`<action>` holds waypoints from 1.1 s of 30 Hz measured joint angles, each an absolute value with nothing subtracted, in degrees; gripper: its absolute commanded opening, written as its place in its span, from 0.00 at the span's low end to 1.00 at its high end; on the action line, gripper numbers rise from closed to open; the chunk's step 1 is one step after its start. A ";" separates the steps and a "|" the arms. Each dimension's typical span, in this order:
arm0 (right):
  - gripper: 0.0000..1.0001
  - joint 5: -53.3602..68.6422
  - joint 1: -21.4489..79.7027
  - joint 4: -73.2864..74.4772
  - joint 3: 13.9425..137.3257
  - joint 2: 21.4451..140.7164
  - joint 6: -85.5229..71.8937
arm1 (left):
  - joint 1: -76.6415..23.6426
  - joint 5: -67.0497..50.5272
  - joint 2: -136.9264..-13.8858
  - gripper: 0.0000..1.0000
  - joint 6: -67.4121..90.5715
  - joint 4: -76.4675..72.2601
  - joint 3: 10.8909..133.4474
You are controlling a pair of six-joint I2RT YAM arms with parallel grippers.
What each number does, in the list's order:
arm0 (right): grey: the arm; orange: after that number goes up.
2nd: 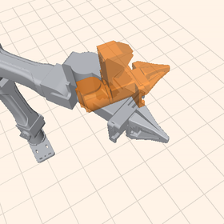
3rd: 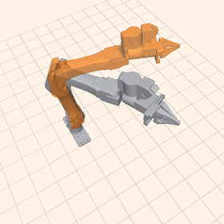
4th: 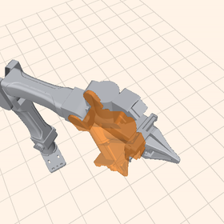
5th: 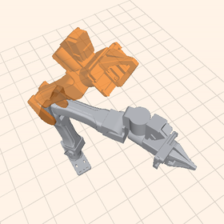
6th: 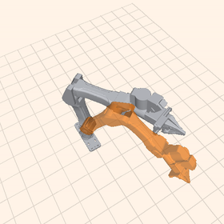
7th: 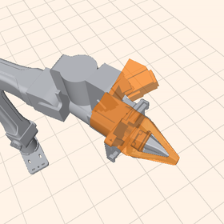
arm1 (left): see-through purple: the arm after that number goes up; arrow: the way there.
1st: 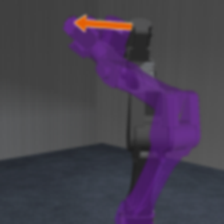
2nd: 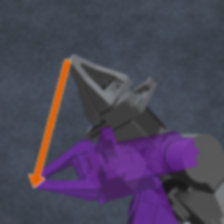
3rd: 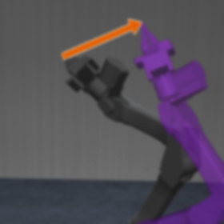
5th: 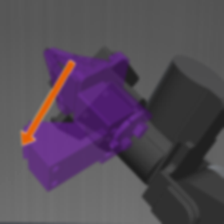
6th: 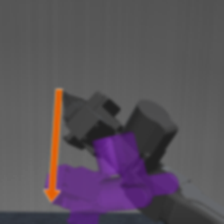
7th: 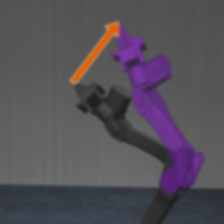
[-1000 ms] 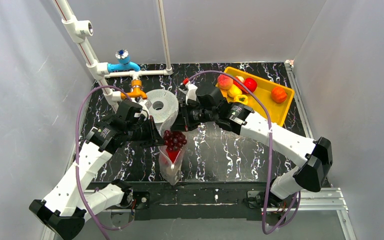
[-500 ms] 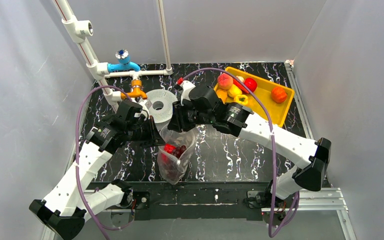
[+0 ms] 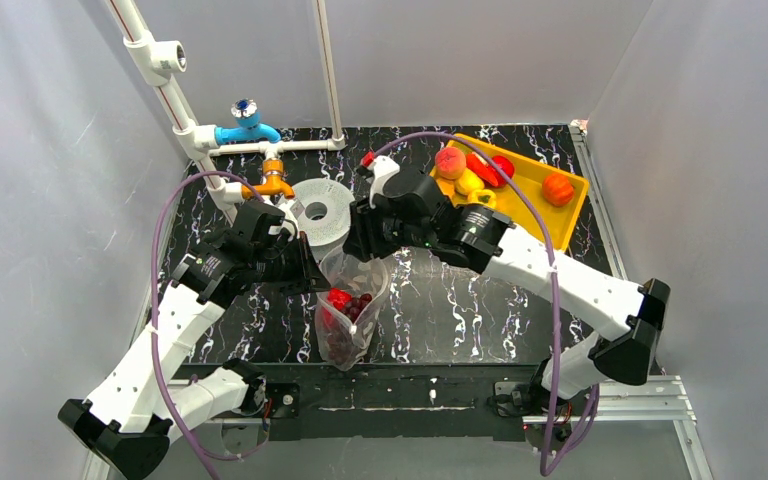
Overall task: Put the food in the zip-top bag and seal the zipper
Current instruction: Place the fake fruit in the zipper food storage bag, then pick up the fake vegetable from the bin.
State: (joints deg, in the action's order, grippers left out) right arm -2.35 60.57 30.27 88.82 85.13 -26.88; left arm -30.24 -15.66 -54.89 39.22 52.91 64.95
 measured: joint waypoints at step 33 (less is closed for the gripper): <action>0.81 8.15 4.58 32.04 89.23 105.45 -31.75 | -30.24 -15.68 -52.91 0.00 38.33 54.12 64.42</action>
State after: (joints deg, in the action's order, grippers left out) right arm 8.15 4.58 32.04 89.23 105.45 -31.75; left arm -30.24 -15.68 -52.91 38.33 54.12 64.42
